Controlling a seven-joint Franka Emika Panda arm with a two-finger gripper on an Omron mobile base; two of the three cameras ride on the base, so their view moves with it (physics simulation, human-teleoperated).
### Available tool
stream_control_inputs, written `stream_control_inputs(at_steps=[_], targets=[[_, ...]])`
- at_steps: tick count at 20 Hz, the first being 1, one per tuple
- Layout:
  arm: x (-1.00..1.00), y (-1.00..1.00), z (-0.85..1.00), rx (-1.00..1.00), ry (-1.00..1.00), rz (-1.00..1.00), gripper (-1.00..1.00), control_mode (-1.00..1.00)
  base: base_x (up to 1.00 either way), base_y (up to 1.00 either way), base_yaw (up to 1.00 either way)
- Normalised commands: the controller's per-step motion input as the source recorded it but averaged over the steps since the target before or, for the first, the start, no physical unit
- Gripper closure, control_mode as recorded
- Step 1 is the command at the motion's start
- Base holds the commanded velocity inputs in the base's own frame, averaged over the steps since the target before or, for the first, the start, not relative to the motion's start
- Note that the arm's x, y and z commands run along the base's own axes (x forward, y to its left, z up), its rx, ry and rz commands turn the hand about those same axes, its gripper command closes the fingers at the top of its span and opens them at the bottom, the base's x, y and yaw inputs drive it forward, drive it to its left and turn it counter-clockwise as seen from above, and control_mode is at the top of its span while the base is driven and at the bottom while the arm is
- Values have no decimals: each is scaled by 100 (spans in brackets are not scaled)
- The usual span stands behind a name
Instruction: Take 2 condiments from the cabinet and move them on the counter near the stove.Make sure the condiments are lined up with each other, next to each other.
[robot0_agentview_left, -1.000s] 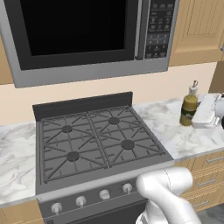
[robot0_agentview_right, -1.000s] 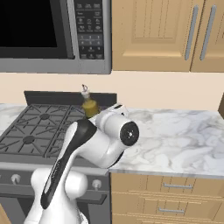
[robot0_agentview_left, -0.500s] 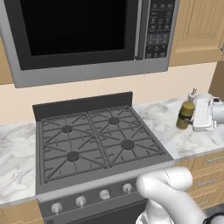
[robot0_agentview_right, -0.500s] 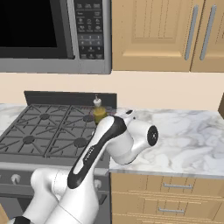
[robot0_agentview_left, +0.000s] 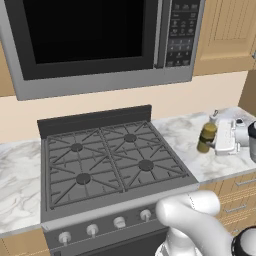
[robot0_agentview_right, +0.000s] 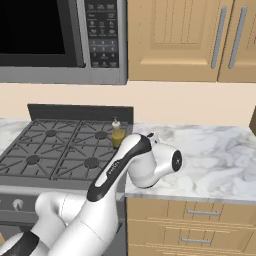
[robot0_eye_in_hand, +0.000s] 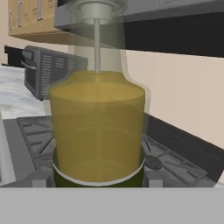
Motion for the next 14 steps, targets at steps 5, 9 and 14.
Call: stream_control_inputs(at_steps=[5,9,14], targets=[[17,0,-26,0,2,0,100,-100,0,0,0],[4,-2,-19,0,5,0,100,-100,0,0,0],[5,-4,-19,0,6,0,100,-100,0,0,0]])
